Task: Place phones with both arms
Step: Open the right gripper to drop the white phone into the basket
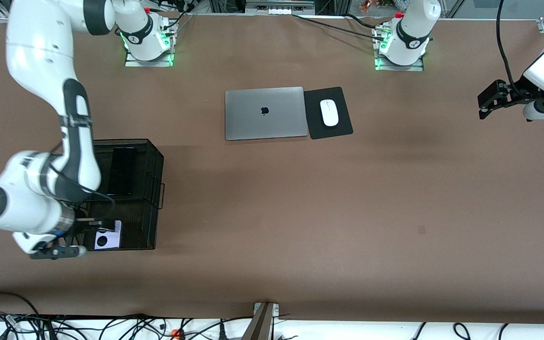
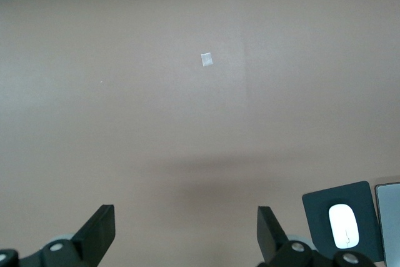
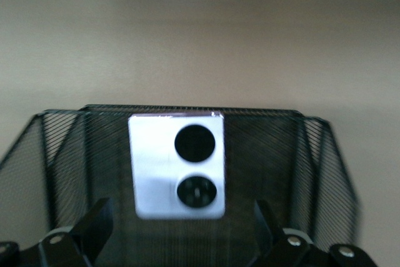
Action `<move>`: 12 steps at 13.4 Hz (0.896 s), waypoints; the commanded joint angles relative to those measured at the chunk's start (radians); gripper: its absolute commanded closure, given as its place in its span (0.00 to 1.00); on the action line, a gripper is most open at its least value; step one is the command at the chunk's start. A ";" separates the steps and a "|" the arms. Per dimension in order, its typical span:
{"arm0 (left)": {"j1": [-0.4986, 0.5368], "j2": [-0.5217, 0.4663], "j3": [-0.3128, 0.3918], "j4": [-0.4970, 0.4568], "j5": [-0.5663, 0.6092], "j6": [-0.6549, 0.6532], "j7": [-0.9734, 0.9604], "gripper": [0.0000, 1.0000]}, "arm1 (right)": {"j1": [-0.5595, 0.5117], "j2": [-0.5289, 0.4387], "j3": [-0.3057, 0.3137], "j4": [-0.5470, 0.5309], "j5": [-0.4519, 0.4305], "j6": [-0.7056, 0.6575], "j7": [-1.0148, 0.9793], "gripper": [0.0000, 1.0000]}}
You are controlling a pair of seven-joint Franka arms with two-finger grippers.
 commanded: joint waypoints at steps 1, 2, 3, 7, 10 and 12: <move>0.007 0.007 -0.001 0.021 -0.011 -0.014 0.010 0.00 | -0.002 -0.143 -0.004 -0.037 -0.025 -0.146 -0.011 0.00; 0.007 0.007 0.000 0.021 -0.011 -0.014 0.010 0.00 | -0.002 -0.198 0.001 -0.043 -0.067 -0.200 0.004 0.00; 0.007 0.007 0.000 0.021 -0.011 -0.014 0.010 0.00 | -0.014 -0.244 0.007 -0.054 -0.088 -0.261 0.021 0.00; 0.007 0.007 0.000 0.021 -0.011 -0.014 0.010 0.00 | -0.116 -0.469 0.149 -0.220 -0.205 -0.317 0.059 0.00; 0.007 0.007 0.000 0.021 -0.011 -0.014 0.010 0.00 | -0.259 -0.679 0.307 -0.452 -0.285 -0.268 0.116 0.00; 0.007 0.007 0.000 0.021 -0.011 -0.014 0.010 0.00 | -0.343 -0.753 0.375 -0.535 -0.288 -0.248 0.119 0.00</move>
